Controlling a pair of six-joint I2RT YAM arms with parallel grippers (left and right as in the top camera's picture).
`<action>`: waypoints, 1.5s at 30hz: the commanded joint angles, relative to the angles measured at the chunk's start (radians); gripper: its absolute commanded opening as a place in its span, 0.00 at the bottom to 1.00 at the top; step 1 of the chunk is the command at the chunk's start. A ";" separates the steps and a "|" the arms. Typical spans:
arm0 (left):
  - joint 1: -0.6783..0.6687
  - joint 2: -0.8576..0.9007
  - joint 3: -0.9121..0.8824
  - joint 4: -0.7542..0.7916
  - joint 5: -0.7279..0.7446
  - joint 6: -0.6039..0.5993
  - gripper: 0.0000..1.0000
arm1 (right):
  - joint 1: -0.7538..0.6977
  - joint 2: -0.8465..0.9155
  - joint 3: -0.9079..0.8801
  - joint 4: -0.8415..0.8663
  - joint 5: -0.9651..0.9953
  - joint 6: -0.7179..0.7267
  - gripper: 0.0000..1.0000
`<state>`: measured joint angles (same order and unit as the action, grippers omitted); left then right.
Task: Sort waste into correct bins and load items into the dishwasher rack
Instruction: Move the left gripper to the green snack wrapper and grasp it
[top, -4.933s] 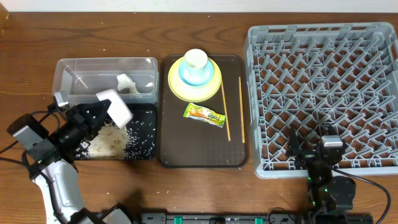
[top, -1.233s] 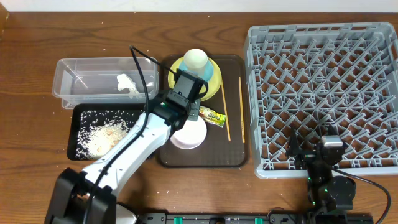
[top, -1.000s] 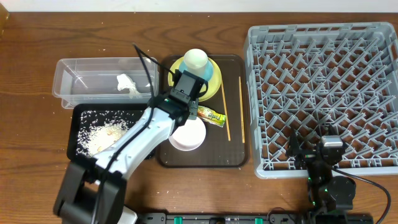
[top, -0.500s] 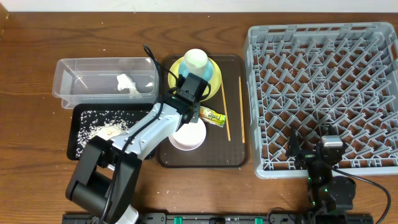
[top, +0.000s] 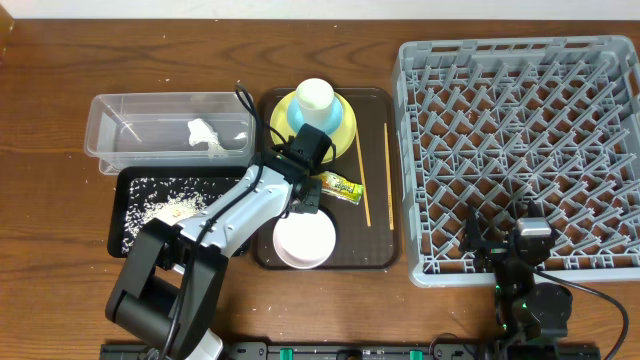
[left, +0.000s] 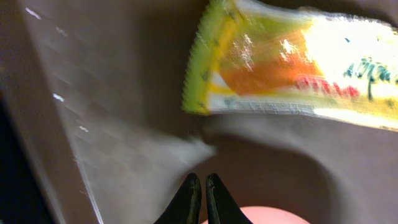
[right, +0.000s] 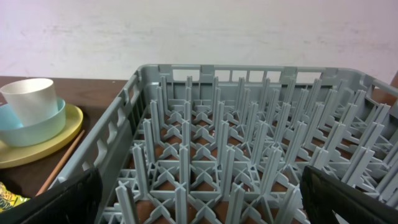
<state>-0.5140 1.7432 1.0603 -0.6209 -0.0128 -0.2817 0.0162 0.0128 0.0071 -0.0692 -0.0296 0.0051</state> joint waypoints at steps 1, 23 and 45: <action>0.003 0.002 0.009 -0.012 0.129 0.051 0.08 | 0.001 0.000 -0.002 -0.003 -0.001 -0.014 0.99; 0.003 0.002 0.010 0.198 0.184 0.091 0.41 | 0.001 0.000 -0.002 -0.003 -0.001 -0.014 0.99; 0.004 0.124 -0.027 0.261 -0.077 0.073 0.48 | 0.001 0.000 -0.002 -0.003 -0.001 -0.014 0.99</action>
<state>-0.5125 1.8397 1.0485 -0.3519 0.0395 -0.2050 0.0162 0.0132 0.0071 -0.0692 -0.0296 0.0051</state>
